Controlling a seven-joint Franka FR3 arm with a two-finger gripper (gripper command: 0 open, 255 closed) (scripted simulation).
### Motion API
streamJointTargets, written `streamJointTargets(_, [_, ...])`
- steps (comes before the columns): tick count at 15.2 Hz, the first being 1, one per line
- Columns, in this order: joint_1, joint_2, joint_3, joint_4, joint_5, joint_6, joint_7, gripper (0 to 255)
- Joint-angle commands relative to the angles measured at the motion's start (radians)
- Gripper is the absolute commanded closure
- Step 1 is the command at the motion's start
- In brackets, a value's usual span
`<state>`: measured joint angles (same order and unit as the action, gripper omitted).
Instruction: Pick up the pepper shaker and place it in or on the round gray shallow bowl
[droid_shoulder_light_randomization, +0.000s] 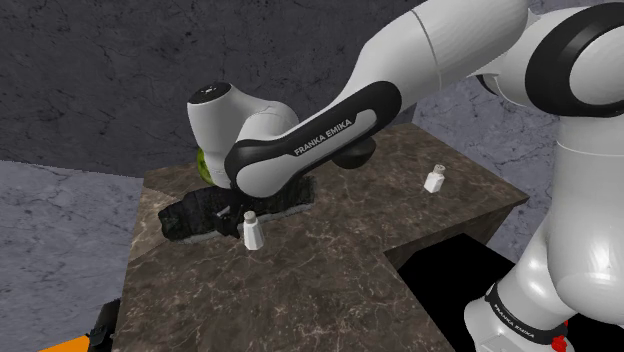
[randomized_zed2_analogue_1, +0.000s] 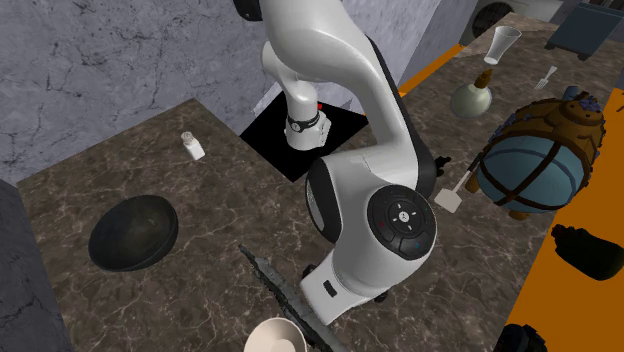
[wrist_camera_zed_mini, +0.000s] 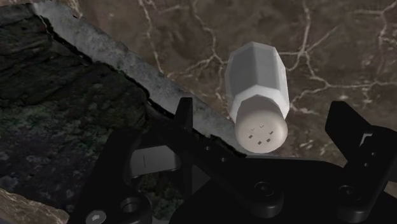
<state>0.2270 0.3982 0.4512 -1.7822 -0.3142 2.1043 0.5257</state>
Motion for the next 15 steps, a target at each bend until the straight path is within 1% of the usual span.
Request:
streamJointTargets(1, [0.0, 0.0, 0.0, 0.0, 0.0, 0.001, 0.0, 0])
streamJointTargets(3, [0.0, 0.0, 0.0, 0.0, 0.0, 0.0, 0.0, 0])
streamJointTargets(4, [0.0, 0.0, 0.0, 0.0, 0.0, 0.0, 0.0, 255])
streamJointTargets(13, [0.0, 0.0, 0.0, 0.0, 0.0, 0.001, 0.0, 255])
streamJointTargets(15, [-0.002, -0.012, 0.004, 0.01, 0.008, -0.021, -0.007, 255])
